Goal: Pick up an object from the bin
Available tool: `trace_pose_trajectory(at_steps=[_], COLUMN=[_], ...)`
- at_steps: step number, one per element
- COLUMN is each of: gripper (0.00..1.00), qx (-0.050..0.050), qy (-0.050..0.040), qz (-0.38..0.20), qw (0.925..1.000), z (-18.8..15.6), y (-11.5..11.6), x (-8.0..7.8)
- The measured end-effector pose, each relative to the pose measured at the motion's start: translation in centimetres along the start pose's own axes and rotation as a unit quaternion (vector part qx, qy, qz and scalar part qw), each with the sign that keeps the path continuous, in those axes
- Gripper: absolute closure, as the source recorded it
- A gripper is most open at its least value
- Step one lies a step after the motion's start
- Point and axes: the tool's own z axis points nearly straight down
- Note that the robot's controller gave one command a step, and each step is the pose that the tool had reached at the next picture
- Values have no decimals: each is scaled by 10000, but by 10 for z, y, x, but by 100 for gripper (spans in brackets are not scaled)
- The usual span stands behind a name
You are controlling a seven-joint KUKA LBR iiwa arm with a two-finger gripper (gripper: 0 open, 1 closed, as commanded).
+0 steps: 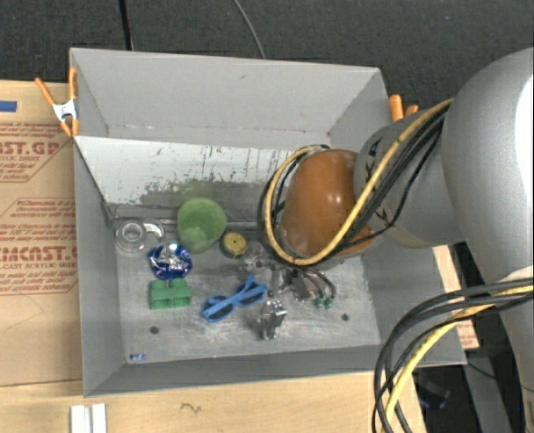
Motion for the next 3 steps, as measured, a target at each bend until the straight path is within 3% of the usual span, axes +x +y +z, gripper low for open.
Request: trace_pose_trajectory(at_steps=[1, 2, 3], gripper=[0, 0, 0], qx=[-15, -11, -18], qy=[18, 22, -12], qz=[-793, -1237, -957], qw=[9969, 9923, 9954], z=[-30, -29, -2], y=[41, 46, 38], x=[4, -2, 4])
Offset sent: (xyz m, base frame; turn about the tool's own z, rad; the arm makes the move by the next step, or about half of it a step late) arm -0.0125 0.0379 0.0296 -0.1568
